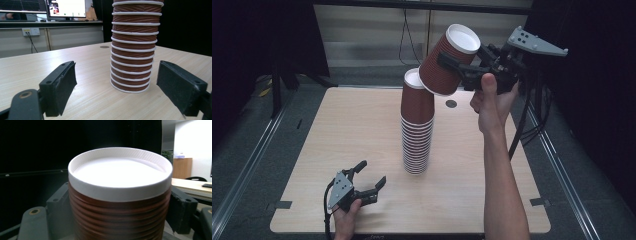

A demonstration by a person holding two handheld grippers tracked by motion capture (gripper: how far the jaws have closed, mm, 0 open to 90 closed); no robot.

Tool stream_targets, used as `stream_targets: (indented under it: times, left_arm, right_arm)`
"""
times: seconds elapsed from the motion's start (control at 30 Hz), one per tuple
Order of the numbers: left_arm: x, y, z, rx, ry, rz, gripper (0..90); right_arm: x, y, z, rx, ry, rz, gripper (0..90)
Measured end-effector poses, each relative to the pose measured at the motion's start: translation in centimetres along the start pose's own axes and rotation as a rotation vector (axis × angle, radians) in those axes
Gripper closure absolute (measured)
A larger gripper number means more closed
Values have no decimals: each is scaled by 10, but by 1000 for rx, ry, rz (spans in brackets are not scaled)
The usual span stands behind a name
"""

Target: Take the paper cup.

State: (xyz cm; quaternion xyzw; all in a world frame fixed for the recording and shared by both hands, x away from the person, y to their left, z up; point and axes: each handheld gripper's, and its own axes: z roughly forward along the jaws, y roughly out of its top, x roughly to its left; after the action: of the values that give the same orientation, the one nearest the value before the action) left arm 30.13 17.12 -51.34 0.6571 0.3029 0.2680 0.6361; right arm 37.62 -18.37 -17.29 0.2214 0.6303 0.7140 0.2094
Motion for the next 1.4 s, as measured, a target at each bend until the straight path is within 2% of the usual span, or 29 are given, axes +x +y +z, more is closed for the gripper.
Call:
stream_targets:
  times: [0.33, 0.37, 0.8, 0.9, 1.07, 1.1, 1.17, 1.27, 1.33, 1.4]
  left_arm:
    - [0, 0, 0, 1, 2, 0, 156]
    - [0, 0, 0, 2, 2, 0, 156]
    - [0, 0, 1, 5, 8, -7, 155]
    - [0, 0, 1, 5, 7, -1, 154]
    - [0, 1, 2, 22, 8, 8, 155]
    - [-1, 1, 3, 19, -9, -5, 155]
    - [-1, 1, 2, 21, -24, 3, 153]
    - [-1, 1, 3, 33, -27, 0, 154]
    - [0, 3, 5, 39, -49, -24, 153]
    - [0, 4, 5, 39, -50, -19, 153]
  right_arm:
    - [-7, -3, -13, 36, -48, -7, 214]
    - [-9, -5, -16, 51, -66, -11, 214]
    - [-18, -16, -37, 76, -122, -7, 216]
    - [-19, -23, -39, 111, -143, -16, 217]
    - [-22, -34, -43, 138, -158, -11, 217]
    - [-23, -40, -45, 151, -165, -11, 217]
    - [-23, -47, -47, 159, -168, 1, 218]
    - [-24, -58, -50, 181, -174, 3, 218]
    - [-25, -66, -52, 195, -176, 12, 218]
    - [-25, -72, -54, 198, -171, 21, 218]
